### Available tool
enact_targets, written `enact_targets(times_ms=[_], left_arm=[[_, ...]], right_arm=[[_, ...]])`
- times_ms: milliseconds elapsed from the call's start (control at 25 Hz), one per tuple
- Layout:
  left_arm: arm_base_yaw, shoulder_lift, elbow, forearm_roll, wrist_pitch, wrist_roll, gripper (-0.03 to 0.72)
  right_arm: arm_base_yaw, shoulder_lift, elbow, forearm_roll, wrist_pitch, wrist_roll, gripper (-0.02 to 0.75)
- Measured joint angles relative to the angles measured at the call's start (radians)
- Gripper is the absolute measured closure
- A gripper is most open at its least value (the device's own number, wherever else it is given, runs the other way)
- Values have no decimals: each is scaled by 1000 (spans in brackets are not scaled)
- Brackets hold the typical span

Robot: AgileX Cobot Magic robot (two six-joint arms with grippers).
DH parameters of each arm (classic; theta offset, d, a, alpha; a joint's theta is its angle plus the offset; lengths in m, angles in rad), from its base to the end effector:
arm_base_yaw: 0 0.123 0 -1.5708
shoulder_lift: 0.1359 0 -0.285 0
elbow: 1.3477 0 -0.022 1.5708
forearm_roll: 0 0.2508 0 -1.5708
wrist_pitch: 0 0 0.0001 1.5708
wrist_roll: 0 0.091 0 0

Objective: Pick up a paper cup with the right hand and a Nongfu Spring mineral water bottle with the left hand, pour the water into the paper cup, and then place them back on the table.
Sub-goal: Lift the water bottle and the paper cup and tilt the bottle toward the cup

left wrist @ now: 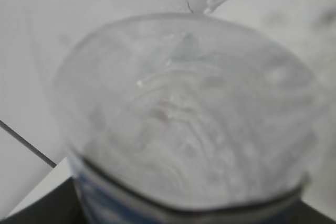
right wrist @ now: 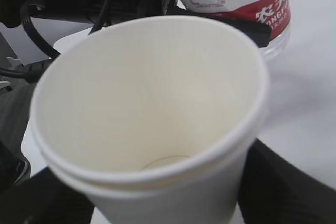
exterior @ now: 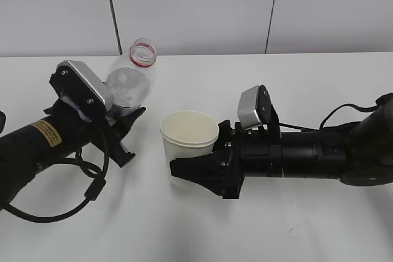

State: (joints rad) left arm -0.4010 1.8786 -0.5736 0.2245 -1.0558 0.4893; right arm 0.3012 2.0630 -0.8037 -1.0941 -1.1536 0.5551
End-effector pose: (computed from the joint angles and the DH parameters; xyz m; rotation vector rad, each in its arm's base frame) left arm 0.2855 -0.1402 0.1372 0.9584 1.4529 -0.0230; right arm 0.2976 0.1698 0.1118 -0.9887 1.6354 1.0386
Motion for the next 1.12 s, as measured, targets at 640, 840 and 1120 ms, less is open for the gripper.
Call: enact_targets(times_ms=[640, 840, 1120], left_arm=[[-2, -5, 1, -101, 18, 435, 312], [-3, -5, 1, -148, -23, 536, 312], [-3, -5, 1, -186, -31, 593, 312]], right_arm=[[2, 0, 0, -24, 10, 4, 208], [2, 0, 0, -24, 17, 4, 208], [2, 0, 0, -24, 19, 4, 209]])
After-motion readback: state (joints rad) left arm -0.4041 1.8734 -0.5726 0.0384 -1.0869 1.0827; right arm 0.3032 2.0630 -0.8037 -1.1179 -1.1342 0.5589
